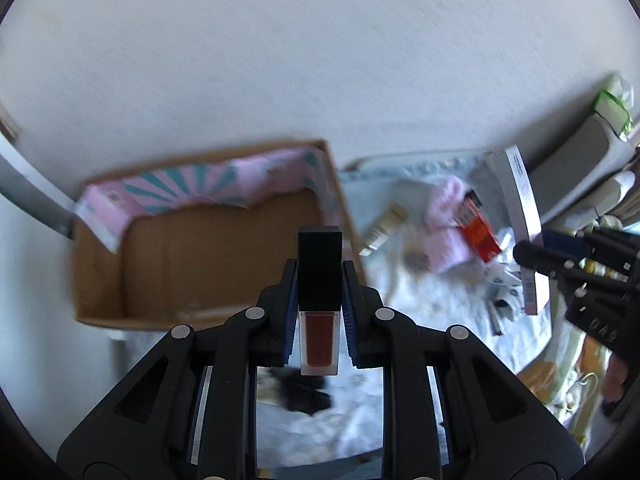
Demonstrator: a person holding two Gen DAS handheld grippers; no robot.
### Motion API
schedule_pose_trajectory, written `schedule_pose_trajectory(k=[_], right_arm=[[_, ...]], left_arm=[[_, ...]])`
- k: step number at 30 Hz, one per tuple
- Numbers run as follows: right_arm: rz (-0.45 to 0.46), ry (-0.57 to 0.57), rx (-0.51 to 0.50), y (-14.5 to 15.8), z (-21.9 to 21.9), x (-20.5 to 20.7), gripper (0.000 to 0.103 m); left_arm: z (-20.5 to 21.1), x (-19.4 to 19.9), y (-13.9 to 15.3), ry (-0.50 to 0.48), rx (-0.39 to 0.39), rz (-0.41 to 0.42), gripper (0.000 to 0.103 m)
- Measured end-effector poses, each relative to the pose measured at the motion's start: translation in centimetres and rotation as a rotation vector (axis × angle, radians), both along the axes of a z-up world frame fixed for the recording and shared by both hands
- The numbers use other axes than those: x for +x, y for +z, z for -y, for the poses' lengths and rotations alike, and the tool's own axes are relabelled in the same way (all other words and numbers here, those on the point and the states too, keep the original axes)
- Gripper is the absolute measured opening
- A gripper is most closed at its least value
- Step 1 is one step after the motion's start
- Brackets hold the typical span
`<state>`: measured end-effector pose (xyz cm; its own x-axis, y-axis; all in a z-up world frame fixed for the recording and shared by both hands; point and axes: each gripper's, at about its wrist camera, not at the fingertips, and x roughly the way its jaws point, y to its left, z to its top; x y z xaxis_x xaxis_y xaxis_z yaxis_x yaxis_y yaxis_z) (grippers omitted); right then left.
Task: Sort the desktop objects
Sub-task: 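Carry both items over the cardboard box and open both tools to drop them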
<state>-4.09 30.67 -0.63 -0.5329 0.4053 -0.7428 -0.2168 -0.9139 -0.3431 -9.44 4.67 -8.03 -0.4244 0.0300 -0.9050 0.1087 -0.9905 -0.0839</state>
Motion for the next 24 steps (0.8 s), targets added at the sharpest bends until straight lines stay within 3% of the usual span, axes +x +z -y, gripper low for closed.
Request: schedule_pose_trajectory(k=[5,8,11,17,24], right_arm=[[0.022,0.143,-0.003,1.6,4.5,-4.7,0.021],[0.063,0.230,0.036,1.4,7.8,-7.6,0.021],[0.099,0.295,0.054,0.4,10.3,-10.4,0.021],[0.198,0.373,0.061,-3.2,13.4,-15.4,0.021],[0.310,0.406,0.053,-8.9,13.6,-18.9,0.021]], left_arm=[[4.8,-0.6,1.2,0.026,-0.030,0.006,0.018],[8.0,-1.1,1.0,0.049,-0.020,0.016,0.018],[10.7,-1.6,0.3,0.091,-0.058,0.027,0.018],[15.4,-2.3,-3.4,0.158,-0.050,0.105,0.018],[17.9,-2.6,-7.9,0.198,-0.010,0.184,0.018]])
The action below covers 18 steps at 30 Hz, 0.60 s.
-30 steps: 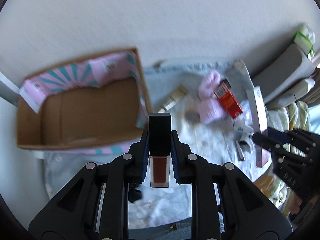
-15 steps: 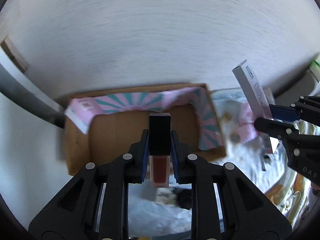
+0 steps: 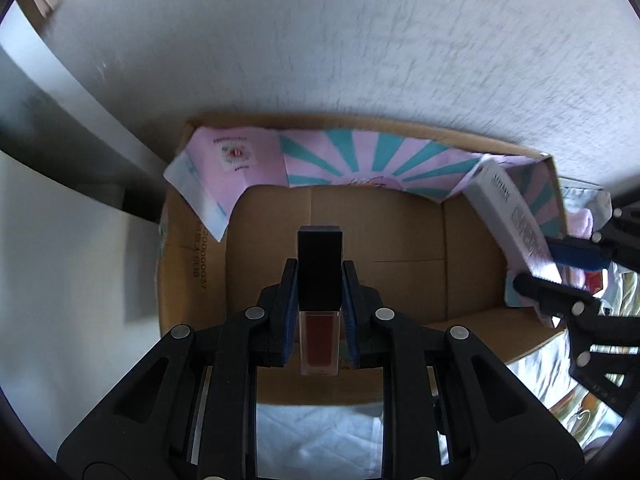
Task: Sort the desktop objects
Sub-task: 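Carry both items over the cardboard box and open both tools to drop them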
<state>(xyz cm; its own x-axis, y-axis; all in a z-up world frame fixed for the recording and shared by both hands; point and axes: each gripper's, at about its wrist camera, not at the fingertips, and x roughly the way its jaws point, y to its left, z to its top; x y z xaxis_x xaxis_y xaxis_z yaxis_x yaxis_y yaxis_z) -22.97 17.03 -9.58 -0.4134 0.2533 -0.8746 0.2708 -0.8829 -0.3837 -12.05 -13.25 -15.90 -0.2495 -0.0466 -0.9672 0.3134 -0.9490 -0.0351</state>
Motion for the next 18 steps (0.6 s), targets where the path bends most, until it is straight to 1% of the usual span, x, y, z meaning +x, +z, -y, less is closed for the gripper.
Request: schedule_pose_trajectory(k=[2,6,13,15,16,17,18], right_arm=[[0.026,-0.007,-0.004,-1.4,-0.2,-0.2,0.021],[0.054,-0.008,-0.006,-3.0,-0.4,-0.5,0.021],[0.058,-0.036,-0.027,-3.5,-0.8,-1.3,0.021],[0.063,-0.037,-0.032,-3.7,-0.8,-1.4,0.021],[0.064,-0.034,-0.034,-3.8,-0.7,-1.5,0.021],[0.065,-0.038,-0.035,-3.9,-0.7,-1.6,0.024],[0.067,-0.049,-0.037,-4.1,-0.9,-1.8,0.042]], left_arm=[[0.3,-0.1,-0.6,0.004,0.010,0.004,0.018],[0.6,-0.4,-1.3,0.006,0.019,0.008,0.018],[0.4,-0.5,-1.6,-0.014,0.030,0.010,0.018],[0.3,-0.3,-1.2,-0.016,0.034,-0.014,0.020],[0.3,-0.3,-1.0,-0.016,0.028,-0.025,0.041],[0.3,-0.2,-0.9,-0.009,0.006,-0.015,0.080],[0.3,-0.2,-0.8,-0.005,-0.003,-0.010,0.096]])
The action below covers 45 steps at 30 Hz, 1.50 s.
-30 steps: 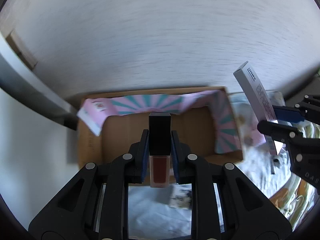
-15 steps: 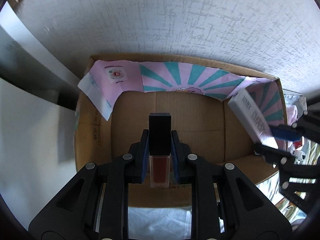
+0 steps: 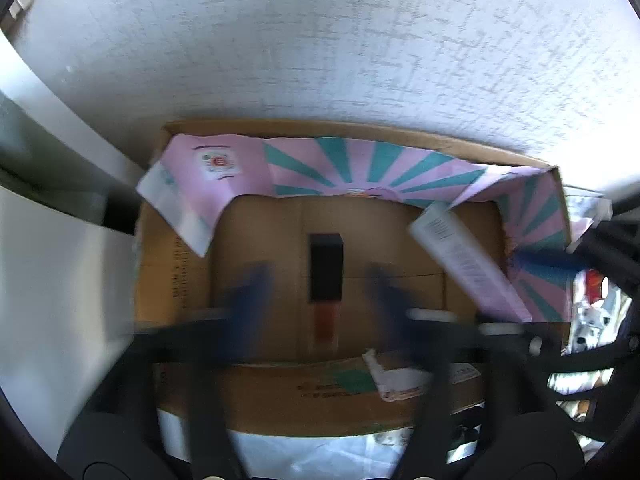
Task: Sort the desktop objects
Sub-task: 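Carry both items over the cardboard box and open both tools to drop them, then withdraw both tools from the box back toward the sheet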
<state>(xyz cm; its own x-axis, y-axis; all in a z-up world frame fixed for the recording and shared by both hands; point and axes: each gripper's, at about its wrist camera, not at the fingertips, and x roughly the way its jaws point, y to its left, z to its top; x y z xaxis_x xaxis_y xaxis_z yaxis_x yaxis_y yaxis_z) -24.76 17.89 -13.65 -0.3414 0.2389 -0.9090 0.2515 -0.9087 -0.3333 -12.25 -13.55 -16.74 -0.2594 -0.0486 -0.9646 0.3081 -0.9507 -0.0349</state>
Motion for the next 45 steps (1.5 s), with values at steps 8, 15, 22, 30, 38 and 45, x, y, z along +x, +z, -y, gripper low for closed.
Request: schedule_pose_trajectory(k=[8,15,22,30,38,45], right_arm=[[-0.028,-0.100,-0.036,-0.6,-0.7,-1.2,0.102],[-0.042,-0.108,-0.069,-0.5,0.2,-0.9,0.102],[-0.047,-0.104,-0.078,0.4,0.9,-0.2,0.102],[-0.075,-0.112,-0.086,1.4,1.0,1.2,0.102],[-0.110,-0.150,-0.132,4.7,0.5,3.7,0.103],[-0.160,-0.219,-0.094,8.3,-1.2,8.0,0.103]], left_arm=[[0.8,0.5,2.3,-0.004,-0.010,-0.063,0.103],[-0.8,0.2,2.4,-0.039,-0.028,-0.075,0.103],[-1.7,0.4,3.0,-0.056,-0.047,-0.089,0.103],[-2.3,1.5,4.7,-0.071,-0.069,-0.112,0.103],[-3.2,3.5,8.2,-0.053,-0.101,-0.173,0.103],[-5.0,5.3,11.0,-0.075,-0.086,-0.210,0.103]])
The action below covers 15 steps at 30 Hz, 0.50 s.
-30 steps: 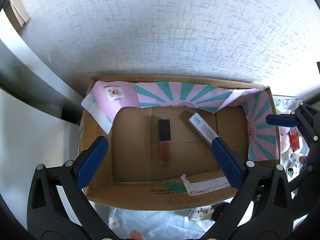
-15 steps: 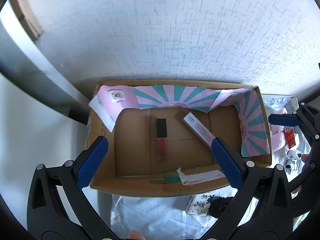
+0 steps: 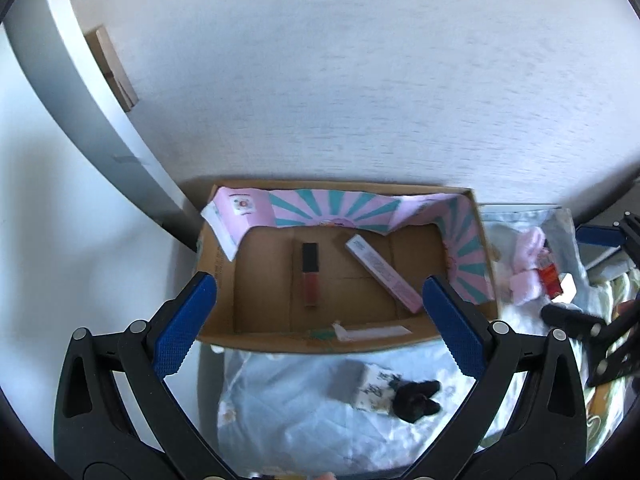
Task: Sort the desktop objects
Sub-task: 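Withdraw both tools from the box back toward the sheet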
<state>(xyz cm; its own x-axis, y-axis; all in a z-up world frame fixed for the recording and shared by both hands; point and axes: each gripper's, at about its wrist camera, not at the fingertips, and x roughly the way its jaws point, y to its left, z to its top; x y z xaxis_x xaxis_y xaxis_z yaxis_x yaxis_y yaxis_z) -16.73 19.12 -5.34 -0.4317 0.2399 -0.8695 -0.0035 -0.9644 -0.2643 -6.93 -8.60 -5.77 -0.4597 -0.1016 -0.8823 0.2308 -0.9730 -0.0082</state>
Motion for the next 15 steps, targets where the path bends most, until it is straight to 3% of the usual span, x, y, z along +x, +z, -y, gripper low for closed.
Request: schedule_pose_trajectory(k=[6,15], right_arm=[[-0.017,-0.086,0.015,3.0,-4.0,4.9,0.103],[-0.046,-0.251,-0.006,4.6,-10.1,12.3,0.103]], left_arm=[[-3.3,0.4,1.6,-0.066,0.039,-0.035,0.103],[-12.9,-2.5,1.5,-0.244,0.039,-0.022,0.103]])
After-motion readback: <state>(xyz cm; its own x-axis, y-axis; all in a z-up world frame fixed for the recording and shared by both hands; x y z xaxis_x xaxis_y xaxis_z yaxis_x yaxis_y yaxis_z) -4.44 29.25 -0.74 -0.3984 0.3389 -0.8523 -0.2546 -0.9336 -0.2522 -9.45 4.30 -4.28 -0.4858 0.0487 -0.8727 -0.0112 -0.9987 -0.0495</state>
